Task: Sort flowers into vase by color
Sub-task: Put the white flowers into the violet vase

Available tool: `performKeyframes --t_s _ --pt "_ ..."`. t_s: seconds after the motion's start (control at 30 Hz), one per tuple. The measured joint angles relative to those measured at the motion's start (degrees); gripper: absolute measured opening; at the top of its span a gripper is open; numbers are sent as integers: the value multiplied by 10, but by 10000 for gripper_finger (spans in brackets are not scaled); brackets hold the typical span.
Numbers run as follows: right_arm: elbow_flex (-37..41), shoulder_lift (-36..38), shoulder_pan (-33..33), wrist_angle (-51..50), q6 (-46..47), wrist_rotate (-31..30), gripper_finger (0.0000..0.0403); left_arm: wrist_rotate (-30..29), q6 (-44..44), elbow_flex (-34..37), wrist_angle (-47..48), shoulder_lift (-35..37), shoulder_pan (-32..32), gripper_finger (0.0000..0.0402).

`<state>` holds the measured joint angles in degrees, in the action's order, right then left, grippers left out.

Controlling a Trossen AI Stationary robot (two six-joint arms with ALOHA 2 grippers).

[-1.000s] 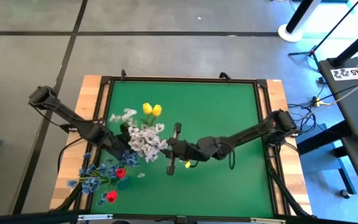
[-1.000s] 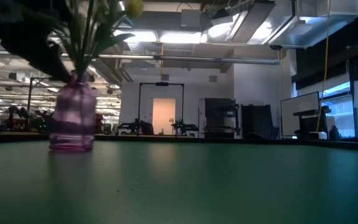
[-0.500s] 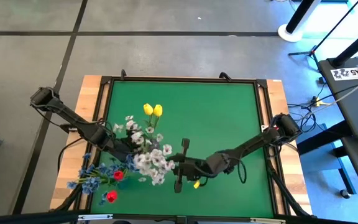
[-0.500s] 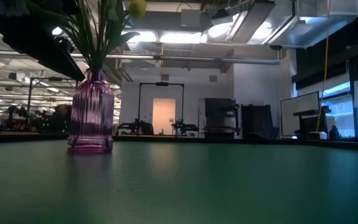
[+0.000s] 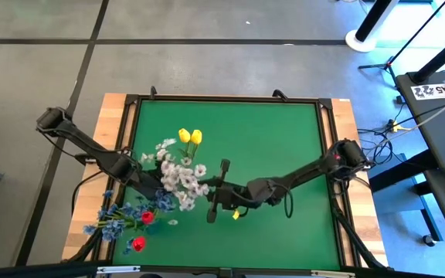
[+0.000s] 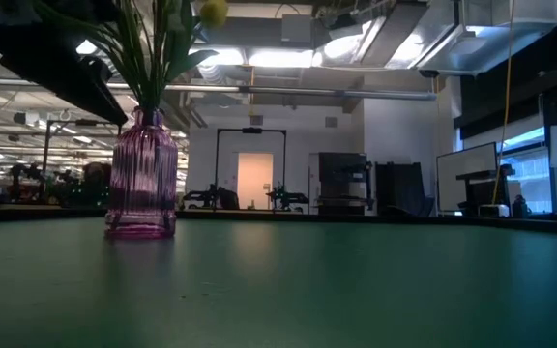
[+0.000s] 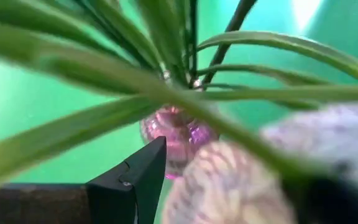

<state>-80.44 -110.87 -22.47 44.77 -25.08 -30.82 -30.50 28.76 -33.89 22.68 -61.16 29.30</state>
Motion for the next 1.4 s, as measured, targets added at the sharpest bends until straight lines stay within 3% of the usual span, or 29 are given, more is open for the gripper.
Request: performKeyframes --t_s 0.27,0.47,0.73,0.87,1.13,1.4 --pt "0 8 -15 5 -19 -100 10 -12 7 0 23 63 -1 192" --pt "2 9 -8 32 -1 -99 10 -20 19 0 21 58 -1 192" --pt "103 10 17 248 66 -91 10 -21 26 0 21 38 -1 192" --pt "132 10 22 297 104 -90 10 -21 27 0 21 38 -1 192" --pt "132 36 21 266 133 -91 10 -21 38 0 19 38 -1 192" --pt "132 41 44 183 247 -46 10 -21 36 0 7 8 -1 192"
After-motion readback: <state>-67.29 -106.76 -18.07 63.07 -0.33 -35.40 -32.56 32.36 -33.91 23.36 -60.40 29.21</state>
